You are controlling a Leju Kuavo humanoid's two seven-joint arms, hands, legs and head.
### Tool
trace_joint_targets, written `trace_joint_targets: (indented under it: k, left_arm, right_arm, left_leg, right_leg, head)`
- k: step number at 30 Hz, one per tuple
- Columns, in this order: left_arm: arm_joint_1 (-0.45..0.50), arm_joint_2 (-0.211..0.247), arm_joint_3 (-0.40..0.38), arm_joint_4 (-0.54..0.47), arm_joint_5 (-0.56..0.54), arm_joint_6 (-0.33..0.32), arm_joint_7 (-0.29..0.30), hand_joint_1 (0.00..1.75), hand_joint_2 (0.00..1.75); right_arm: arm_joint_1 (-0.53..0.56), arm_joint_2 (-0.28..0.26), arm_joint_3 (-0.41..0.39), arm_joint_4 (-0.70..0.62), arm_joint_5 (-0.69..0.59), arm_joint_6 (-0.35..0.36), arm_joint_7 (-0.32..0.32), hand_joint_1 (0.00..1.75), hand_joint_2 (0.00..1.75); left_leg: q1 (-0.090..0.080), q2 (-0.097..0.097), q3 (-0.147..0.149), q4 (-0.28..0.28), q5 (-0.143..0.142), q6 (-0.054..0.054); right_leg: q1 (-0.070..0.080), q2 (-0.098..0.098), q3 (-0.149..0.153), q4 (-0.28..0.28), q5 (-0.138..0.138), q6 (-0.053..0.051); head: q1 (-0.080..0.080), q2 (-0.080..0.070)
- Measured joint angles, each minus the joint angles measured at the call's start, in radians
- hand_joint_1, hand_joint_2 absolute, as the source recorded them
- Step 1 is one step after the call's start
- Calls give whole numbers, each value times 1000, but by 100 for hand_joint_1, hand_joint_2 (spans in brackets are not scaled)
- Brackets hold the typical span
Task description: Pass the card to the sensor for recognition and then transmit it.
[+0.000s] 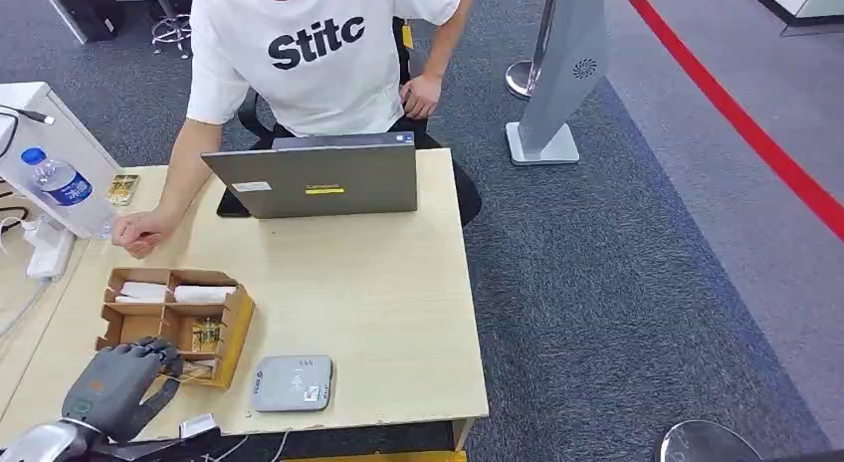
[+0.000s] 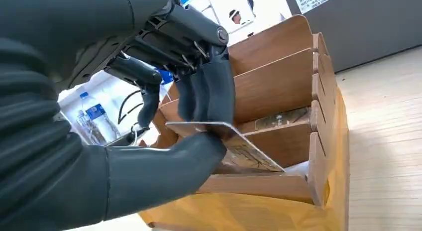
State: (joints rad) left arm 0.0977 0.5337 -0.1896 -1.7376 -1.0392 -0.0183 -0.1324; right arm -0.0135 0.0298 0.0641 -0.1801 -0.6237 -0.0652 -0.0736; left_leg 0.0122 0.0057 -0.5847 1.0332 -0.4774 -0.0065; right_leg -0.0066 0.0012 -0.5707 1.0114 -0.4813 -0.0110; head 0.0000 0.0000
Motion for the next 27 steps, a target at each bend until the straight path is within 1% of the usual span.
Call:
trace_joint_targets:
  k: [6, 8, 11, 13, 16, 20, 21, 23, 25, 27]
  left_arm:
    - [0, 8, 0, -6, 8, -17, 0, 175, 175]
    - [3, 14, 0, -8, 16, -36, 4, 175, 175]
    - [7, 27, 0, -8, 38, -87, 15, 175, 175]
    - [8, 38, 1, -8, 45, -104, 28, 175, 175]
    - [6, 32, 4, 2, 31, -56, 33, 175, 175]
    - [-16, -1, 23, 3, 25, 37, 31, 175, 175]
    - [-25, -11, 32, -2, 26, 52, 31, 175, 175]
    - [-39, -31, 50, -18, 30, 77, 34, 175, 175]
    - [-52, -48, 64, -31, 33, 89, 38, 175, 175]
    - [-52, -48, 64, -31, 33, 89, 38, 175, 175]
  right_arm:
    - [0, 0, 0, 0, 2, 1, 2, 0, 175]
    - [0, 0, 0, 0, 2, 1, 2, 0, 175]
    - [0, 0, 0, 0, 4, 2, 7, 0, 175]
    - [0, 0, 0, 0, 10, 3, 10, 0, 175]
    - [-1, 0, 0, 0, 18, 3, 14, 0, 175]
    - [-1, 0, 0, 0, 18, 0, 4, 0, 175]
    - [-1, 1, 0, 0, 18, 0, 3, 0, 175]
    - [-1, 2, 0, 0, 18, -2, -2, 0, 175]
    - [-1, 2, -1, 0, 18, -3, -2, 0, 175]
    - [-1, 2, -1, 0, 18, -3, -2, 0, 175]
  left_leg:
    - [0, 0, 0, 0, 0, 0]
    - [0, 0, 0, 0, 0, 0]
    - [0, 0, 0, 0, 0, 0]
    - [0, 0, 0, 0, 0, 0]
    - [0, 0, 0, 0, 0, 0]
    - [0, 0, 0, 0, 0, 0]
    - [0, 0, 0, 0, 0, 0]
    - [0, 0, 0, 0, 0, 0]
    - [0, 0, 0, 0, 0, 0]
    - [0, 0, 0, 0, 0, 0]
  right_leg:
    - [0, 0, 0, 0, 0, 0]
    - [0, 0, 0, 0, 0, 0]
    - [0, 0, 0, 0, 0, 0]
    - [0, 0, 0, 0, 0, 0]
    - [0, 0, 0, 0, 0, 0]
    - [0, 0, 0, 0, 0, 0]
    - [0, 0, 0, 0, 0, 0]
    - [0, 0, 0, 0, 0, 0]
    - [0, 0, 0, 0, 0, 0]
    - [0, 0, 0, 0, 0, 0]
  head:
    - [0, 0]
    - [0, 0]
    - [0, 0]
    - [0, 0]
    - [0, 0]
    - [0, 0]
    - [0, 0]
    - [0, 0]
    - [0, 0]
    - [0, 0]
